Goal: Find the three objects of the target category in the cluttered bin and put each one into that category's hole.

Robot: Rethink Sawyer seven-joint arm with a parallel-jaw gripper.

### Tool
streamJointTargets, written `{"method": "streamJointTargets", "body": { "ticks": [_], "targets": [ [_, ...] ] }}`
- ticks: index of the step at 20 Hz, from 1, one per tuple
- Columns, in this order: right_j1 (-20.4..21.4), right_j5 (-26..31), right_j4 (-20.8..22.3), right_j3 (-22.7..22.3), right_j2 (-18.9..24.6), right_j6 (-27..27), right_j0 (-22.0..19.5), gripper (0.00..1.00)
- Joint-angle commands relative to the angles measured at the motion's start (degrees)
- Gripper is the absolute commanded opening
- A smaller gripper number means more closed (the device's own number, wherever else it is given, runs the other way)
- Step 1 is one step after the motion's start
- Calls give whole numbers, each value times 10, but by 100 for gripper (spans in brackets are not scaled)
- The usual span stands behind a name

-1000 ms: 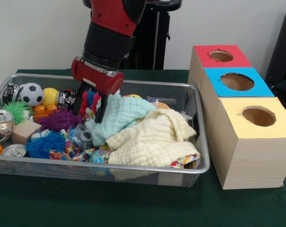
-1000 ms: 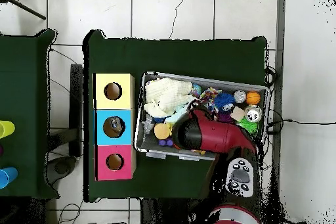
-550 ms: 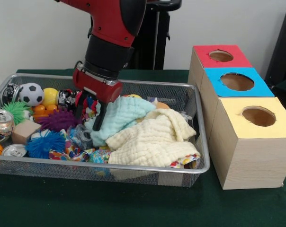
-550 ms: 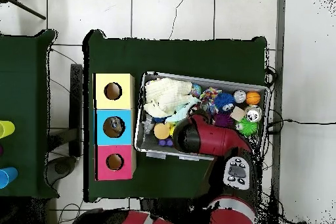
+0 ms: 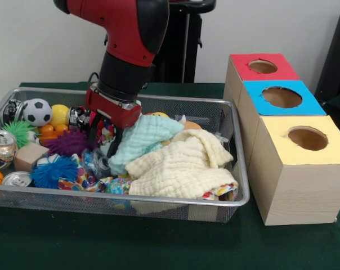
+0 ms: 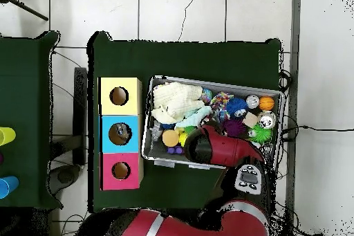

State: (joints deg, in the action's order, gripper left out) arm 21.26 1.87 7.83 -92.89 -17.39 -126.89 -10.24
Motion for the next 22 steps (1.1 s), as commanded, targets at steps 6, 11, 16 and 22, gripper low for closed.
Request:
{"method": "streamJointTargets", "body": {
  "ticks": [6, 11, 16, 22],
  "targets": [
    [-48, -62, -19, 3, 28, -86, -32, 100],
    [-52, -69, -17, 10, 34, -79, -37, 100],
    [-48, -62, -17, 12, 33, -72, -37, 100],
    [-48, -56, -15, 14, 32, -67, -34, 0]
  ]
}}
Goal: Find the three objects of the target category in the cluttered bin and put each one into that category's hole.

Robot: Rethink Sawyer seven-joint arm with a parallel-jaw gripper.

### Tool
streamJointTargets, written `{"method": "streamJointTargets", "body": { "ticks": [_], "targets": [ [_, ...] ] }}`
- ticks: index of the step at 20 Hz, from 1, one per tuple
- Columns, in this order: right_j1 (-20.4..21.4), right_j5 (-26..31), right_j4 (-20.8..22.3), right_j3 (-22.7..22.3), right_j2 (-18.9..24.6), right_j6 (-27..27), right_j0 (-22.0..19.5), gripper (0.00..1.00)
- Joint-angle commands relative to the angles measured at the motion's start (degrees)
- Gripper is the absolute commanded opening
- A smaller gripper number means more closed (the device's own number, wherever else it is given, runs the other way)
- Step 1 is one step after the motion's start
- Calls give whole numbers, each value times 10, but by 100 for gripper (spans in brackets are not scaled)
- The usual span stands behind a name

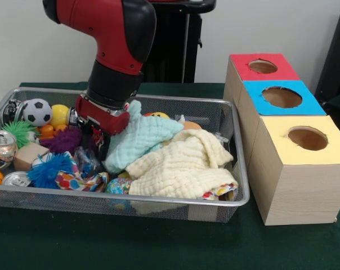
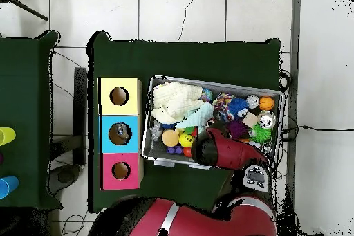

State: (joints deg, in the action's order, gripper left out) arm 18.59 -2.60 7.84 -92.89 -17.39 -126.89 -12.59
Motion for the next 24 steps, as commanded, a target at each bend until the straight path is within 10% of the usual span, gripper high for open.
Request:
{"method": "streamJointTargets", "body": {
  "ticks": [1, 24],
  "targets": [
    [-21, -9, -14, 15, 34, -66, -12, 0],
    [81, 92, -27, -16, -2, -58, 56, 0]
  ]
}}
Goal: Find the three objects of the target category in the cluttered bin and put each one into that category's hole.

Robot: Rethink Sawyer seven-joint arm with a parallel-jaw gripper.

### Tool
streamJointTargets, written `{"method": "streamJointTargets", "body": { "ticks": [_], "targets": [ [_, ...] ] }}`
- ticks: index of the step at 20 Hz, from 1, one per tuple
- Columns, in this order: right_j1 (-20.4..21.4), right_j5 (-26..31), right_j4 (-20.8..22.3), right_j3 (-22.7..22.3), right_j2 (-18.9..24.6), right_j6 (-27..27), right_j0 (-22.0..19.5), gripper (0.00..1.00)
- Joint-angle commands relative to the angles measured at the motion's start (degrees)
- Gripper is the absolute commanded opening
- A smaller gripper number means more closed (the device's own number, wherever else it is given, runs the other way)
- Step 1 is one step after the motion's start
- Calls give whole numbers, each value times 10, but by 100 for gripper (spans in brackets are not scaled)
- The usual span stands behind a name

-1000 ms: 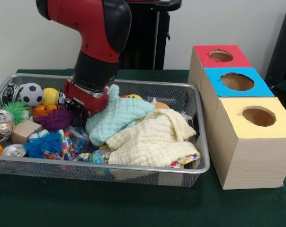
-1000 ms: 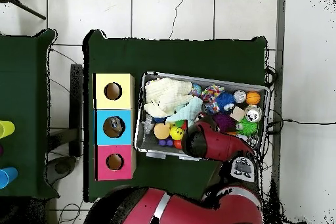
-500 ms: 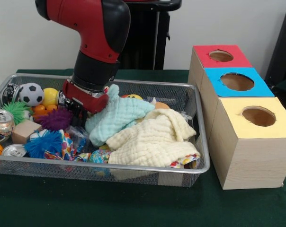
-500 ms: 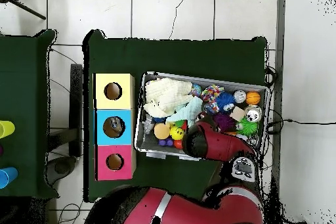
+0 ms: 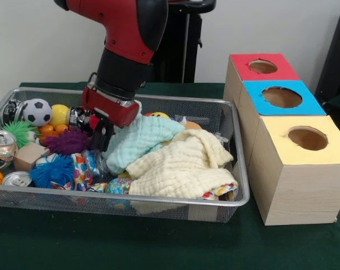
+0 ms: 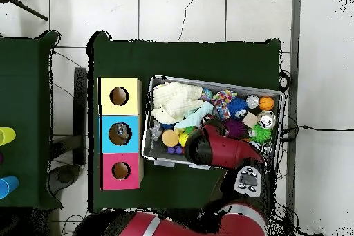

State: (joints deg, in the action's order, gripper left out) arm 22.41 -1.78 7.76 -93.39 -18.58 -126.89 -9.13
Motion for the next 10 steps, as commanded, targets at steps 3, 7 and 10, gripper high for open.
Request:
{"method": "streamJointTargets", "body": {
  "ticks": [3, 7, 10],
  "targets": [
    [64, 115, -26, -13, 5, -53, 31, 0],
    [74, 123, -17, -15, 15, -46, 21, 0],
    [59, 106, -7, -10, 27, -42, 7, 0]
  ]
}}
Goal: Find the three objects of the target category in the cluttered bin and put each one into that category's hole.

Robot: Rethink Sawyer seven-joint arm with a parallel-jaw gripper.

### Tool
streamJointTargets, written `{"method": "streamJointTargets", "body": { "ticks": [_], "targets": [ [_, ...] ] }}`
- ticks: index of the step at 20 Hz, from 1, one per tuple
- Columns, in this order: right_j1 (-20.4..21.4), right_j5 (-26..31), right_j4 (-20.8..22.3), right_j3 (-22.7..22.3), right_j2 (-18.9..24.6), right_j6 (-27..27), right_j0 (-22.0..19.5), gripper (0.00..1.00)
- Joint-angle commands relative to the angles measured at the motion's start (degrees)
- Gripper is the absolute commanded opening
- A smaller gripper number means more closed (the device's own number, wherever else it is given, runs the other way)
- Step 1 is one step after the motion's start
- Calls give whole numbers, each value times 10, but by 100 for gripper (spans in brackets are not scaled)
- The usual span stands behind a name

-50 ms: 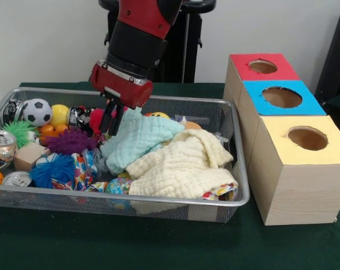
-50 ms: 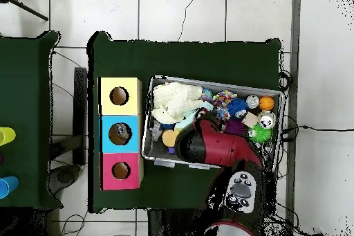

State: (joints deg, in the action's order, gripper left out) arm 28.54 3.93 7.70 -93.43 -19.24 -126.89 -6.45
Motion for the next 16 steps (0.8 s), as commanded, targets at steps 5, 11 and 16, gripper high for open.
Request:
{"method": "streamJointTargets", "body": {
  "ticks": [5, 11, 16],
  "targets": [
    [-11, 65, 30, 2, 90, 17, -69, 0],
    [4, 114, 61, -4, 166, 88, -130, 100],
    [8, 176, 97, -10, 245, 150, -191, 100]
  ]
}}
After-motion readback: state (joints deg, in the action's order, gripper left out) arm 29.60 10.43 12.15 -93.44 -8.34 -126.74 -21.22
